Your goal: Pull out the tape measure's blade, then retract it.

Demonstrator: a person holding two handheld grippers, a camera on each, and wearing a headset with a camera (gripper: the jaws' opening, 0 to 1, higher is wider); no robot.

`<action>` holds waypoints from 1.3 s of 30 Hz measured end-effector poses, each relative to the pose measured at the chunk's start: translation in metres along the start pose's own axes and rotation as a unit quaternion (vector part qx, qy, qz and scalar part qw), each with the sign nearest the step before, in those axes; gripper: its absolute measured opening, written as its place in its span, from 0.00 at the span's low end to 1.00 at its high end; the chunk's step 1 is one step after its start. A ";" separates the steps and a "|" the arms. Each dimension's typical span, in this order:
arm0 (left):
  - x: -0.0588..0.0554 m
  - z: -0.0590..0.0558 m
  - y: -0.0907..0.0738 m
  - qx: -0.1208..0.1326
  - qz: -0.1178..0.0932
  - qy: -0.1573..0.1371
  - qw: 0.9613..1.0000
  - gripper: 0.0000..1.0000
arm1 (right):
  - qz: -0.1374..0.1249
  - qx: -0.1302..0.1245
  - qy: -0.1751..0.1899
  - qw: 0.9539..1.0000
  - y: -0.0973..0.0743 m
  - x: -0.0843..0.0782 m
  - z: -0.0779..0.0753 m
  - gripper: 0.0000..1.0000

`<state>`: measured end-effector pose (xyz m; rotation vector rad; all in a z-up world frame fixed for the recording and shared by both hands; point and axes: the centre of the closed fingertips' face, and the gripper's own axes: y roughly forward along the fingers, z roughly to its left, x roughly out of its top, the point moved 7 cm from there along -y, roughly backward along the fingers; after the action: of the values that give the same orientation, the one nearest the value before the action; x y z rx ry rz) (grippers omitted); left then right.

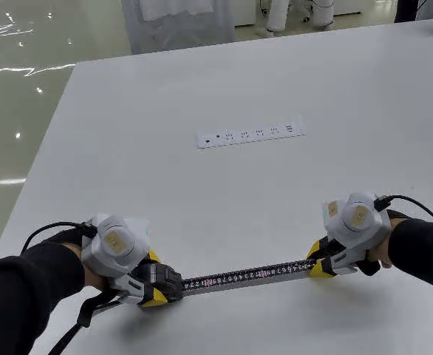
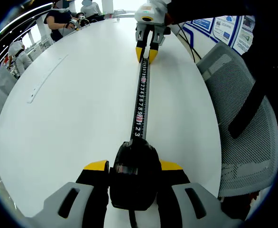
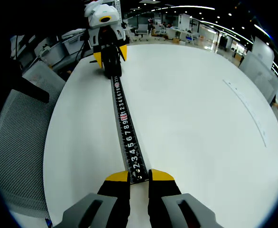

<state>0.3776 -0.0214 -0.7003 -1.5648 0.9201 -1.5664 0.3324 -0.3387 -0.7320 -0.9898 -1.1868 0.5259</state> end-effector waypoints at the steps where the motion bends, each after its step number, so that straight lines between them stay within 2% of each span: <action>1: 0.000 0.000 0.000 0.000 0.000 0.000 1.000 0.34 | 0.000 0.000 -0.001 1.000 0.000 0.000 0.000 0.09; 15: 0.000 0.000 0.000 0.002 -0.004 -0.004 1.000 0.34 | 0.000 0.001 0.006 1.000 0.000 0.001 -0.001 0.09; 24: 0.000 0.000 0.000 0.005 -0.003 -0.005 1.000 0.34 | 0.021 0.004 0.001 1.000 0.001 0.005 -0.001 0.10; 28: 0.000 0.001 0.000 0.006 -0.007 -0.008 1.000 0.34 | 0.018 0.007 0.026 0.999 0.000 0.005 -0.002 0.10; 31: -0.001 0.002 0.000 0.008 -0.015 -0.008 1.000 0.35 | 0.010 0.006 0.021 1.000 0.000 0.004 -0.001 0.11; 35: -0.001 0.001 -0.001 0.011 -0.020 -0.005 1.000 0.35 | 0.038 -0.006 -0.023 0.999 0.002 0.008 0.002 0.11; 39: 0.000 0.002 0.000 0.011 -0.014 -0.002 1.000 0.35 | 0.044 -0.007 -0.034 0.998 0.002 0.008 0.002 0.11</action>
<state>0.3794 -0.0218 -0.7005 -1.5708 0.8796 -1.5880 0.3330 -0.3306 -0.7294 -1.0469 -1.2126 0.6267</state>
